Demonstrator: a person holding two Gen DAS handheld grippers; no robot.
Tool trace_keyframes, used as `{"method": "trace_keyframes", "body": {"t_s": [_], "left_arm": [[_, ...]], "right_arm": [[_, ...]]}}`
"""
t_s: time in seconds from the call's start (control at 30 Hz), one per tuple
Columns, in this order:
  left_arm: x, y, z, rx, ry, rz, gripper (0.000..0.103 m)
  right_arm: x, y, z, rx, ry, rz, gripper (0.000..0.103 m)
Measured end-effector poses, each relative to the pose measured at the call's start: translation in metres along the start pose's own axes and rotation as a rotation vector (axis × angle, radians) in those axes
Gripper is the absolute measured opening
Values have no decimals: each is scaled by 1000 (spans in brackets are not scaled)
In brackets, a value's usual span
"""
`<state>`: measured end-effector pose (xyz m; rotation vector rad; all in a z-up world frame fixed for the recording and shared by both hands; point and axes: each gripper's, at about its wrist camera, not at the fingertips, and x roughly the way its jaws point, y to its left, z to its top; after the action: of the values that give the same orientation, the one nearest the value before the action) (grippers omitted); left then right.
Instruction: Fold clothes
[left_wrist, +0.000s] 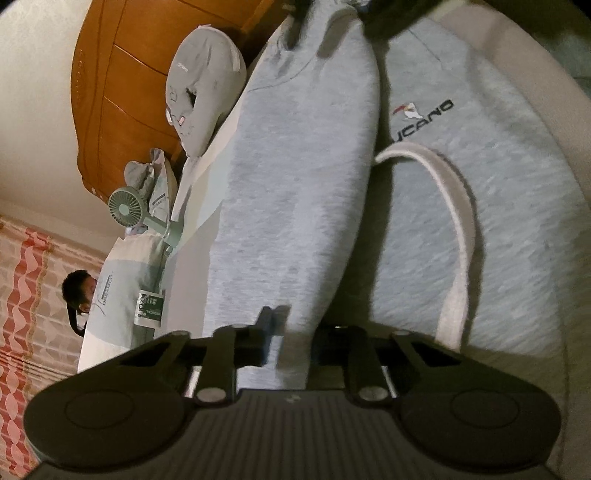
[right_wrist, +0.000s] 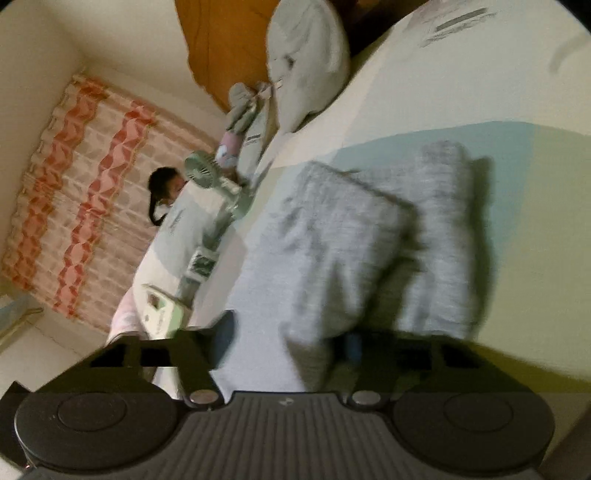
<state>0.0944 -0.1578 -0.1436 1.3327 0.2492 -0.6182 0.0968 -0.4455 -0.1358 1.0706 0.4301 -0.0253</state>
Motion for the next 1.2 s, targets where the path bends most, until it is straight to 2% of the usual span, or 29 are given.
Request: {"method": "trace_keyframes", "body": {"t_s": [0.03, 0.1, 0.37, 0.4, 0.6, 0.67, 0.83, 1.0, 1.2], "left_arm": [[0, -2, 1, 2, 3, 1, 4], [0, -6, 3, 4, 9, 9, 2], [-11, 17, 14, -46, 41, -4, 3], [-15, 20, 17, -44, 43, -1, 3], [-49, 31, 32, 16, 31, 8, 3], [-61, 26, 38, 50, 22, -4, 3], [-84, 9, 59, 108, -16, -72, 3], [-87, -10, 74, 138, -34, -126, 3], [-85, -24, 76, 161, -23, -171, 3]], "right_arm": [[0, -8, 0, 15, -5, -15, 5], [-2, -18, 0, 30, -9, 27, 5], [3, -7, 15, -19, 72, -32, 9], [3, -2, 18, -50, 75, -40, 12], [-24, 31, 29, -257, 37, 4, 12], [-29, 37, 35, -289, 43, 14, 12], [-37, 38, 47, -388, 80, -35, 12], [-42, 18, 57, -376, 128, -65, 12], [-46, 12, 58, -390, 173, -67, 12]]}}
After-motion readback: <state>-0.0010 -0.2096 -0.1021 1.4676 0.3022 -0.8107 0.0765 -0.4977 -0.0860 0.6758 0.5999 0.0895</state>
